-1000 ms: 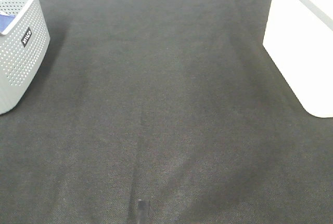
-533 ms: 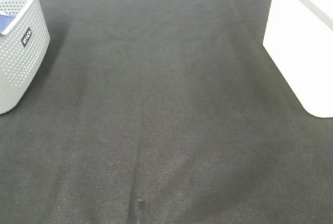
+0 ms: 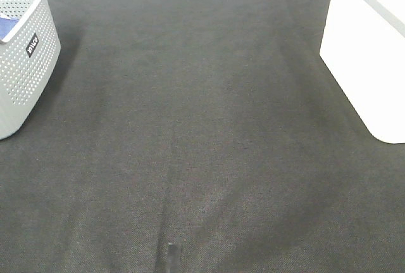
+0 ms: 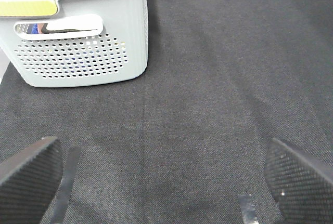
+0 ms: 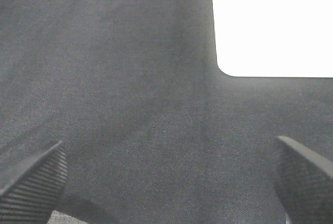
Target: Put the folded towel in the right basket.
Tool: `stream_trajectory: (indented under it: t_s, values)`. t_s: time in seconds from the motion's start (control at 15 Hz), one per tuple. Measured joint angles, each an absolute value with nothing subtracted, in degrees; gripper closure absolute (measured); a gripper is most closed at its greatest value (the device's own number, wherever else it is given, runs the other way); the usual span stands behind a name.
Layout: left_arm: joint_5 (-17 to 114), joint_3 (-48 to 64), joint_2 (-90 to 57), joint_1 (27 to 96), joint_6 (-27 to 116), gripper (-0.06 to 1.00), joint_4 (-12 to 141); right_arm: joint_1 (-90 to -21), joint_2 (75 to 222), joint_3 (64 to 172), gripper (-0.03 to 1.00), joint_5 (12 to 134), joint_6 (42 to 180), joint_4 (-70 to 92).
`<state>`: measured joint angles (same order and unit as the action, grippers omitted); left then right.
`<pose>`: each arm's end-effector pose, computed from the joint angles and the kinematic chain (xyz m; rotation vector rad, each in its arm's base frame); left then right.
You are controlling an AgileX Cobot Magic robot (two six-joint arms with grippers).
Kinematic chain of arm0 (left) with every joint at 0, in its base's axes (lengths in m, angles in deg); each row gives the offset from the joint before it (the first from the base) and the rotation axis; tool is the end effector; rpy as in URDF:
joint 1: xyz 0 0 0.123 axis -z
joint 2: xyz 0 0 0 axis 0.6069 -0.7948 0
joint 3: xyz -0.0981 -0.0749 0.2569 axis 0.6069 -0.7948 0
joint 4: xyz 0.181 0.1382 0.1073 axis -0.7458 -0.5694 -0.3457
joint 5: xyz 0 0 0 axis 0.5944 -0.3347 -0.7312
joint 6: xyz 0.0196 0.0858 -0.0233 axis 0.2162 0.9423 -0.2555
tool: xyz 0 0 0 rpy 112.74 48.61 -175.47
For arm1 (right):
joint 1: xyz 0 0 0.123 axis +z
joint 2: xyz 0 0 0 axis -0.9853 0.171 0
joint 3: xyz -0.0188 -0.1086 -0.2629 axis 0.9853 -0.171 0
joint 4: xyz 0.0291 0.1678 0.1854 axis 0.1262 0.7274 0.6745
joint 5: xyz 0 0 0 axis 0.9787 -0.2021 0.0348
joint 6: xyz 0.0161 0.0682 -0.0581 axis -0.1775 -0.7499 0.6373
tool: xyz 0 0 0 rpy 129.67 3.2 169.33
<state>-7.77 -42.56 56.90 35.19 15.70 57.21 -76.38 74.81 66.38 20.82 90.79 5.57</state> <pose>-0.0065 -0.0085 0.2811 0.0667 2.0133 -0.0382 -0.0064 0.0036 0.2772 -0.1121 2.0433 0.0753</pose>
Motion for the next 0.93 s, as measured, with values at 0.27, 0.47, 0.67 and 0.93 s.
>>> stream_trajectory:
  t_s: [0.27,0.47,0.67,0.93]
  values:
    - [-7.8,-42.6,56.9,35.2,15.7,-0.05,57.2,-76.4,74.8,66.4,0.01,20.8,90.8,5.6]
    - [-7.8,-42.6,56.9,35.2,15.7,-0.05,57.2,-76.4,74.8,66.4,0.01,20.8,91.0,5.6]
    - [-7.8,-42.6,56.9,35.2,15.7,-0.05,57.2,-76.4,74.8,66.4,0.01,20.8,91.0,5.6]
    - [-7.8,-42.6,56.9,35.2,15.7,-0.05,57.2,-76.4,74.8,66.4,0.01,20.8,91.0,5.6]
